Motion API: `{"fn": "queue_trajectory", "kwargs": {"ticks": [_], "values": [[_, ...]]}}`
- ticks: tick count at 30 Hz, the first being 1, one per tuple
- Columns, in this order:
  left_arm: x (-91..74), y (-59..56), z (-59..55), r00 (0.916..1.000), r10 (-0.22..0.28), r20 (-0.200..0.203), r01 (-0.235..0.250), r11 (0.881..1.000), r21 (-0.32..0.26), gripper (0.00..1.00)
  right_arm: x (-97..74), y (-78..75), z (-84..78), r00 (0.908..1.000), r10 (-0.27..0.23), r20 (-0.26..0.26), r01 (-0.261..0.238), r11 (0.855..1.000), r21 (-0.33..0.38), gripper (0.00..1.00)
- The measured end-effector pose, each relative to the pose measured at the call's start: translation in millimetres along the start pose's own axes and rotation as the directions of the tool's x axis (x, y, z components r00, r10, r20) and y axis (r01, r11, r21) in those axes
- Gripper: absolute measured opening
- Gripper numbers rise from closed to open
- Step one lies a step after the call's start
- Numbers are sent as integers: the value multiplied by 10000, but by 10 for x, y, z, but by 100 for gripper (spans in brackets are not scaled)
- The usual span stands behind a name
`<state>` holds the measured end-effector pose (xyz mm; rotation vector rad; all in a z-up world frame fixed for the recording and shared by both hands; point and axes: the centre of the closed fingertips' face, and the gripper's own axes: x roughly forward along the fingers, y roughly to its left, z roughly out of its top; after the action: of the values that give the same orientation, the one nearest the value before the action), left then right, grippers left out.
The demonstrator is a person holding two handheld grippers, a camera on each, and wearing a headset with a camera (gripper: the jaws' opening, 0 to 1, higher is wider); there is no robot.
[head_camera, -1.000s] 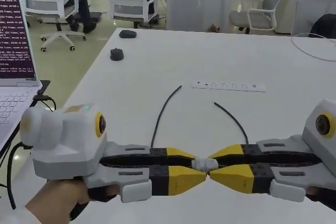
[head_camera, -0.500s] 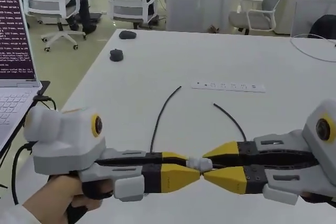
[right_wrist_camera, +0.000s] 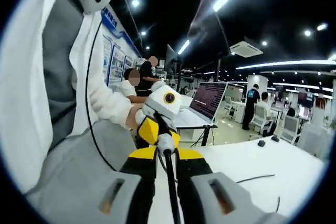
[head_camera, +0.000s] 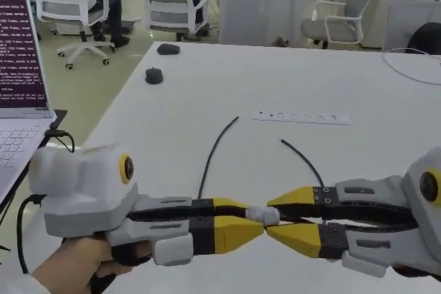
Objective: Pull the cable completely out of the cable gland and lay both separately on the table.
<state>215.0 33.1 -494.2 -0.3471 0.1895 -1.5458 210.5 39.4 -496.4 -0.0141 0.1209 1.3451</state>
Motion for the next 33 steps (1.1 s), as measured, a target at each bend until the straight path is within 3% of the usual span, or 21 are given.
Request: {"fn": "queue_trajectory", "kwargs": {"ticks": [2,3,5,6,8,10,12,14,16,18,20,23,25,27,28,31,33], "values": [[21,-48,9,10000,26,-42,-22,9959,907,14,-57,-61,37,9990,22,453,-84,9905,1369,18],[25,-57,-26,9995,152,-289,-108,9889,1479,14,-69,-84,45,9983,-35,574,-58,9869,1610,28],[36,-111,-28,9993,27,-375,49,9795,2013,14,-127,-147,46,9953,-188,946,-95,9569,2904,44],[49,-137,-1,9998,-60,-195,100,9767,2142,14,-146,-147,41,9949,-114,1001,-202,9508,3090,45],[50,-137,16,9998,-161,-76,175,9702,2419,14,-177,-121,27,9944,87,1049,-396,9542,2967,39],[61,-127,7,9999,-94,-124,124,9642,2648,14,-165,-32,45,9918,458,1191,-852,9325,3511,38],[66,-132,10,9999,-89,-133,122,9604,2782,14,-134,35,38,9903,764,1164,-1151,9197,3753,35],[68,-140,17,9999,-114,-103,139,9580,2864,14,-108,62,16,9908,831,1070,-1167,9245,3629,28],[72,-137,22,9999,-72,-97,98,9544,2984,14,-110,103,29,9877,1036,1172,-1402,9189,3687,19],[72,-110,17,9999,31,-147,14,9538,3004,14,-101,134,47,9870,1056,1214,-1417,9279,3449,12],[66,-105,20,9999,17,-143,26,9548,2971,14,-101,134,49,9878,1007,1190,-1364,9279,3470,11],[60,-96,27,9999,-9,-108,38,9614,2750,14,-109,136,48,9879,1017,1175,-1379,9225,3605,11],[61,-87,12,9999,23,-170,22,9660,2585,14,-113,141,34,9885,1070,1066,-1364,9353,3264,10],[55,-72,5,9998,33,-211,16,9740,2267,14,-112,135,28,9885,1090,1053,-1372,9385,3168,10],[46,-60,-1,9998,50,-208,-12,9837,1797,14,-105,128,25,9886,1090,1038,-1366,9391,3152,10],[34,-39,-6,9998,61,-172,-33,9879,1548,14,-93,119,22,9890,1066,1022,-1317,9500,2831,9],[21,-27,-17,9998,41,-183,-22,9945,1048,14,-76,116,15,9904,1020,937,-1229,9592,2545,9]]}}
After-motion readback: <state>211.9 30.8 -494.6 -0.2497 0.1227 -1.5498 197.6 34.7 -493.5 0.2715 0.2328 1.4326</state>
